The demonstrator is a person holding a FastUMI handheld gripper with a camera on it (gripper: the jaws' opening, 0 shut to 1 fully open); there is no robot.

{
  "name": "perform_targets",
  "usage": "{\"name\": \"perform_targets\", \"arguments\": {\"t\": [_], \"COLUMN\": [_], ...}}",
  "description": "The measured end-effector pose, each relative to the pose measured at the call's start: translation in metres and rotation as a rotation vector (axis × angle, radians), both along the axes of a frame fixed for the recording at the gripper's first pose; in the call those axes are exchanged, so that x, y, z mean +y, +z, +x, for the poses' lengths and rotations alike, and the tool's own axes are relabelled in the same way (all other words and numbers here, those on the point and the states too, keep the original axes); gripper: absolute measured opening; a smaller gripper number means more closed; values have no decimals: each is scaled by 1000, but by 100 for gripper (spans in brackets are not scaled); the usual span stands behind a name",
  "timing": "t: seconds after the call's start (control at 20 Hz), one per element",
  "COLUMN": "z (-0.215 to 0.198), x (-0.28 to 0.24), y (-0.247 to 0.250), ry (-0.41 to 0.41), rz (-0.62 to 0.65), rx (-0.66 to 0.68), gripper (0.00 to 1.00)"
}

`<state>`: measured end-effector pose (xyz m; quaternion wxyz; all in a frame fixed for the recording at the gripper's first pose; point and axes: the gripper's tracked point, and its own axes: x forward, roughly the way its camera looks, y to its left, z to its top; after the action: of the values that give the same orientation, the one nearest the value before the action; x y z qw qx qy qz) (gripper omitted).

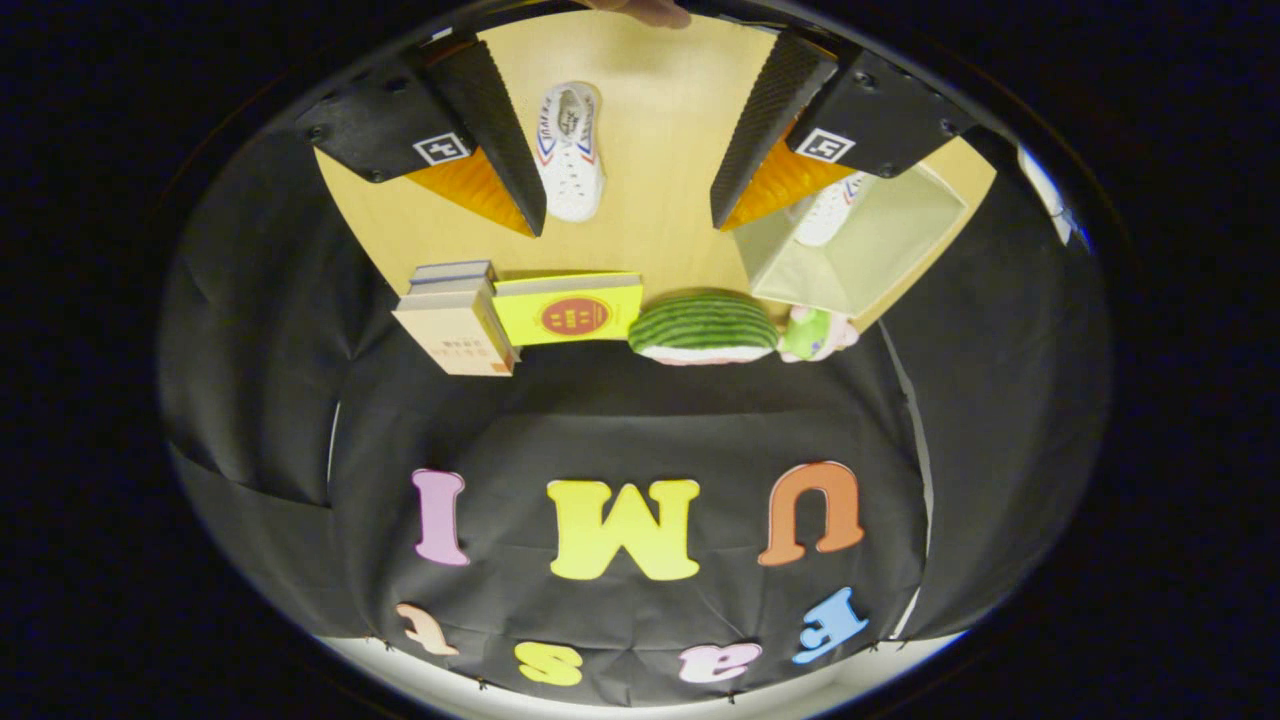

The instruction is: Open the storage box then place both shoes into the box .Put the left shoe in first, then the right shoe, with the right side of both shoes facing outward in a uniform manner.

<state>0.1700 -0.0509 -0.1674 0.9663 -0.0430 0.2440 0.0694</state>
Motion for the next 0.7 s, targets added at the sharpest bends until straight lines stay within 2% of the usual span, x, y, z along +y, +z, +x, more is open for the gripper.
{"name": "perform_targets", "arguments": {"t": [0.1,0.55,0.7], "z": [4,20,24], "x": [-25,-93,-96], "y": [-28,-157,-191], "ry": [-40,-110,-117], "rz": [-11,-85,-30], "rx": [62,352,444], "gripper": [100,100,100]}}
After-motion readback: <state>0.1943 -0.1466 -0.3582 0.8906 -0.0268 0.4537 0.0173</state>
